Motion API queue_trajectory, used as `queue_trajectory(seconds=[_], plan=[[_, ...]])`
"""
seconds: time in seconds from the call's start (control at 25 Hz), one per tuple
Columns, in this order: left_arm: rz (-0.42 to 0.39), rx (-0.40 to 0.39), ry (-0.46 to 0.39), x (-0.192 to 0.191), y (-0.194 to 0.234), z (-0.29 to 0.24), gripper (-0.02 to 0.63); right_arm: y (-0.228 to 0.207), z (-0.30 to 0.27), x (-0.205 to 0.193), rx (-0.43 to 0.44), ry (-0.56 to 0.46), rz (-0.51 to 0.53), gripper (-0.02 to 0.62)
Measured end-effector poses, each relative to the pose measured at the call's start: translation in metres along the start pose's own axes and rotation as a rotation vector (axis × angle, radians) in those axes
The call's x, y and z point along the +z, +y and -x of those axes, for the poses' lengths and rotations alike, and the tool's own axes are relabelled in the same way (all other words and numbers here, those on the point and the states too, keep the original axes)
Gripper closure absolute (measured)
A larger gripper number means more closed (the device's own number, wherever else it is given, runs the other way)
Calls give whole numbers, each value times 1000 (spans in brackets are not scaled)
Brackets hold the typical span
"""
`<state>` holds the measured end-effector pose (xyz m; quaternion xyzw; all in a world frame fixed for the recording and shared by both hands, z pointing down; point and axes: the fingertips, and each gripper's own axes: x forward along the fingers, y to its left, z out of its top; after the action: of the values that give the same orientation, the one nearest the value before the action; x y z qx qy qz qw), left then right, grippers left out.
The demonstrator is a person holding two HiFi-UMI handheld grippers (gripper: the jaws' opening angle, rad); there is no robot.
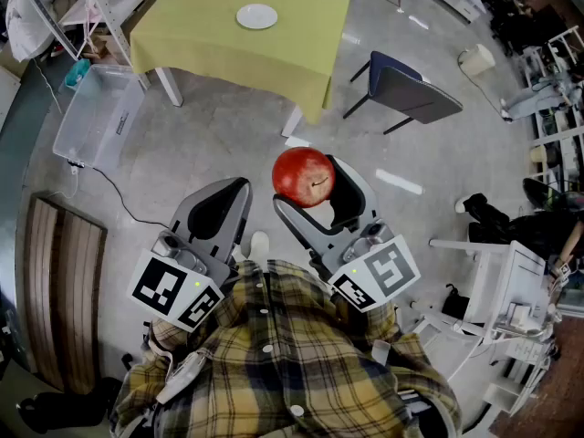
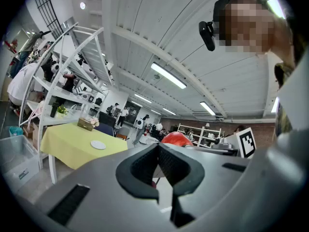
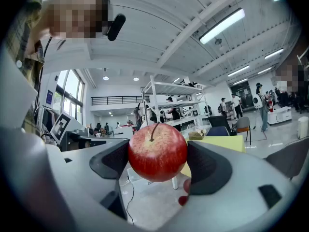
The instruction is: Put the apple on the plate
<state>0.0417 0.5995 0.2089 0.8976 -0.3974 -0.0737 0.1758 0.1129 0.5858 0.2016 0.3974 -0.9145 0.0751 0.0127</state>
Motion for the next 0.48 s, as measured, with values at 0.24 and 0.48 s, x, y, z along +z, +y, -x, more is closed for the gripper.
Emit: queue_trajectory(seconds=[0.24,0.48], plan=[[-8,2,-3,-3,-8,-7,598,-7,6,0,6,-10,-5,232],[-20,27,-8,-7,-14,-11,598,-16,13,-4,26,-6,-12,232]])
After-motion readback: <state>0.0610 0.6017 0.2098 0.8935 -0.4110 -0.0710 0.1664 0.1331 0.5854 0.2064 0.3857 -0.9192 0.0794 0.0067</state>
